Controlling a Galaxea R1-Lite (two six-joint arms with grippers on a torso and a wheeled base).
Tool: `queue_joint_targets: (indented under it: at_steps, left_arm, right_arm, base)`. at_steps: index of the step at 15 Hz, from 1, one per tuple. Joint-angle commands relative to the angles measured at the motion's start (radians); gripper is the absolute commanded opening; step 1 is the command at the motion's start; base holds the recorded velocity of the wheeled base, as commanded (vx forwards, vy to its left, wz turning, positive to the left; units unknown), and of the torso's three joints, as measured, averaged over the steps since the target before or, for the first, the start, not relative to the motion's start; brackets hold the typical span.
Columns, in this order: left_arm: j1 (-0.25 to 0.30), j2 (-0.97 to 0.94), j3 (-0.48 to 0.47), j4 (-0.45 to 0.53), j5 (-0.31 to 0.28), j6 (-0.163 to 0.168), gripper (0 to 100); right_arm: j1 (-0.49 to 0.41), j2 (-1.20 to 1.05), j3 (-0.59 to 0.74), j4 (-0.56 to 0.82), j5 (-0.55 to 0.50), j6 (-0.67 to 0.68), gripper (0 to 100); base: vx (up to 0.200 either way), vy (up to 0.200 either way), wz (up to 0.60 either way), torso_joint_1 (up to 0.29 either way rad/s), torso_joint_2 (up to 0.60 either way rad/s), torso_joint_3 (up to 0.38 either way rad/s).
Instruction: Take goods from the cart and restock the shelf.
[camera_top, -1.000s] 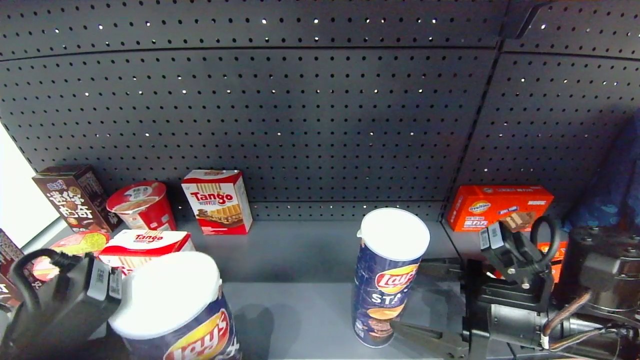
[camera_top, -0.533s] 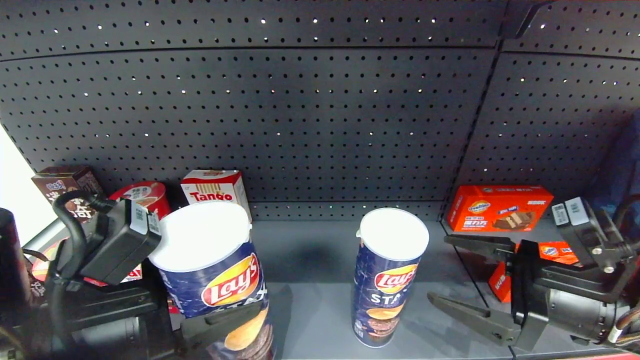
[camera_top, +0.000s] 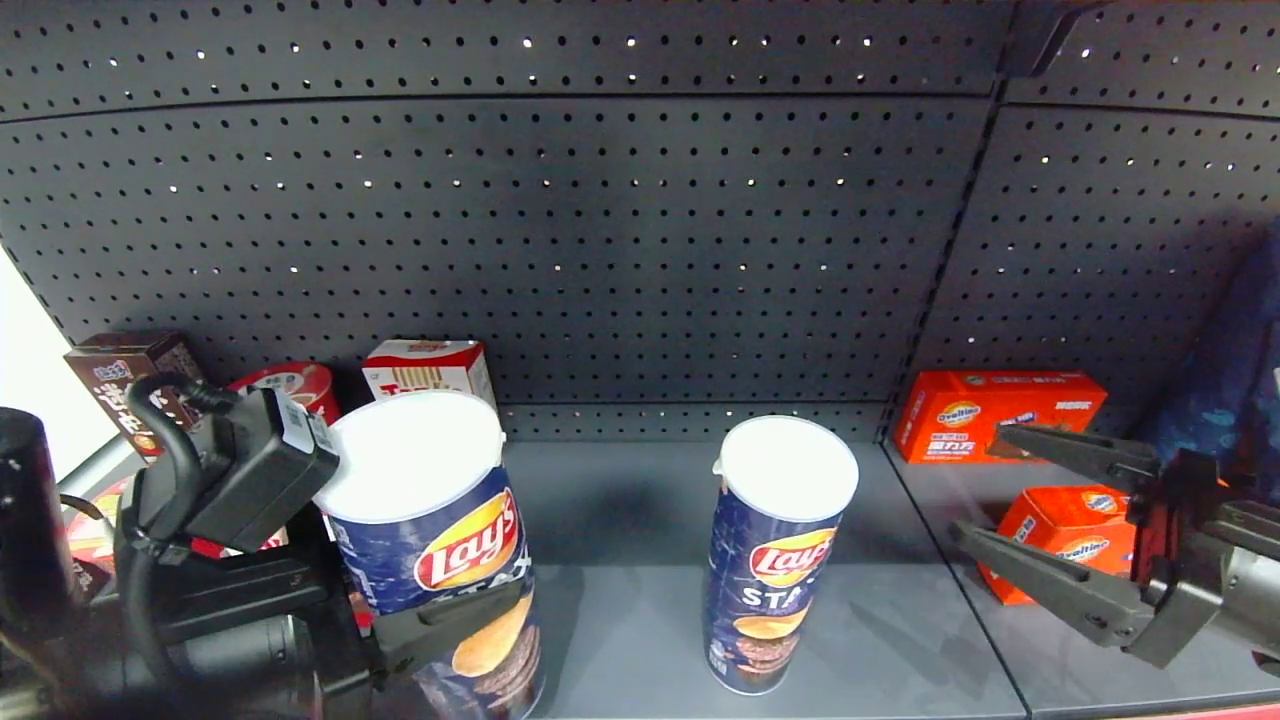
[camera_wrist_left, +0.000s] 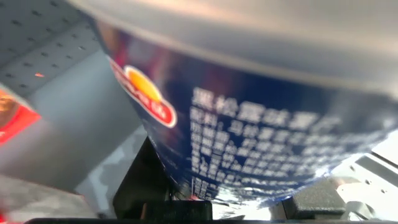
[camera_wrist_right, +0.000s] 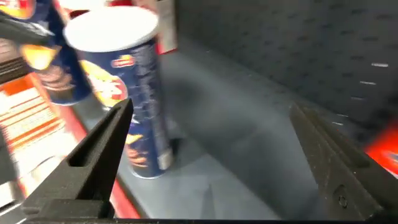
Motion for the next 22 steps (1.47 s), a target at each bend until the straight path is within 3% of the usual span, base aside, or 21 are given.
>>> queue_joint_targets:
  at_steps: [1,4,5,8,10,16,22]
  left_arm:
    - [-0.001,-0.011,-0.019,0.001,0.005,-0.001,0]
    - [-0.004,0.038,-0.043,-0.011,-0.001,-0.001,0]
    - [-0.009,0.044,-0.057,-0.011,-0.003,0.001,0]
    - [-0.007,0.056,-0.059,-0.012,-0.004,0.001,0]
    - [-0.012,0.075,-0.083,-0.017,-0.006,0.001,0]
    - [-0.027,0.151,-0.135,-0.031,-0.004,0.001,0]
    - [-0.018,0.296,-0.249,-0.084,-0.007,0.002,0]
  right_arm:
    - [-0.083,-0.104,0.037,0.03,-0.032,0.0,100]
    - [-0.184,-0.271,0.117,0.098,-0.097,0.0,100]
    - [-0.213,-0.377,0.131,0.193,-0.129,0.001,100]
    - [-0.221,-0.613,0.134,0.432,-0.305,0.034,100]
    - [-0.222,-0.719,0.139,0.524,-0.359,0.055,100]
    - [-0.294,-1.096,0.191,0.885,-0.362,0.047,100]
    - [-0.299,-1.098,0.268,0.882,-0.44,-0.017,100]
  base:
    - [0.0,0.0,0.0,0.0,0.0,0.0]
    - [0.0,0.0,0.0,0.0,0.0,0.0]
    - [0.0,0.0,0.0,0.0,0.0,0.0]
    - [0.0,0.0,0.0,0.0,0.0,0.0]
    - [0.0,0.0,0.0,0.0,0.0,0.0]
    - [0.0,0.0,0.0,0.0,0.0,0.0]
    - [0.0,0.0,0.0,0.0,0.0,0.0]
